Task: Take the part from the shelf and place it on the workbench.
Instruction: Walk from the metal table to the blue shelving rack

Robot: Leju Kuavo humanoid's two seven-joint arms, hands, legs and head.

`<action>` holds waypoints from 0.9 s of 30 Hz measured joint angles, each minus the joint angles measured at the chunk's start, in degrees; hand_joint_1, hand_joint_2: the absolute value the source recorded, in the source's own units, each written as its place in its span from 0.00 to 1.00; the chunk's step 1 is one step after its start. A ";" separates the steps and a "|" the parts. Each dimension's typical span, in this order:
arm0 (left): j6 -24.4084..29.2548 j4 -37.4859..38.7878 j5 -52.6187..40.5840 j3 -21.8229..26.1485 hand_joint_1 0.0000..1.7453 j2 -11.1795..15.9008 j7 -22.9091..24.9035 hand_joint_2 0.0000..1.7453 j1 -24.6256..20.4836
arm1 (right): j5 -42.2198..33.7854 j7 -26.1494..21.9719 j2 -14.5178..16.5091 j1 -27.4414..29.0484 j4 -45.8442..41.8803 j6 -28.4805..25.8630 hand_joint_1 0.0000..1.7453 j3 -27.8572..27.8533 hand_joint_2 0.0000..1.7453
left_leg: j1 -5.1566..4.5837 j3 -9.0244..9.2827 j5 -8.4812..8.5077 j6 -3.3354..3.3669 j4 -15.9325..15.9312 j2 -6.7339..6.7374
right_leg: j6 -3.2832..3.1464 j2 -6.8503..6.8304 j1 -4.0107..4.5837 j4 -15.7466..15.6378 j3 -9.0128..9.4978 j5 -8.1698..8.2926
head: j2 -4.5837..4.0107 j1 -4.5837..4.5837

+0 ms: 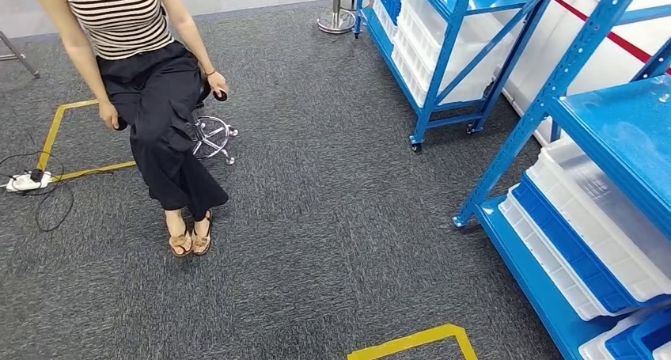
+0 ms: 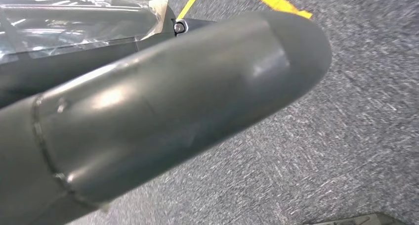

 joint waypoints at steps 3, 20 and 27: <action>0.21 0.00 0.31 0.08 0.00 0.08 -0.18 0.00 -0.07 | 0.27 -0.15 -0.04 -0.27 0.00 0.00 0.00 0.00 0.00 | -0.30 0.23 -0.56 -1.09 0.40 1.43 | -0.48 -2.48 0.23 -7.38 4.20 1.78 | 0.00 -0.13; 0.99 0.00 0.94 1.12 0.00 0.47 -0.37 0.00 -0.11 | 0.48 -0.54 0.13 -0.36 0.02 0.04 0.00 -0.49 0.00 | 0.26 -0.34 -0.54 -1.43 1.19 -8.33 | -2.13 8.01 0.78 -7.46 3.27 3.10 | 0.00 -0.66; 1.17 0.00 0.50 1.26 0.00 0.44 -0.35 0.00 -0.05 | 0.56 -0.63 0.11 -0.37 0.04 0.06 0.00 -0.91 0.00 | 0.25 -0.53 0.34 0.10 0.10 -2.80 | -1.87 2.22 0.56 8.65 -5.01 -3.98 | 0.00 -0.01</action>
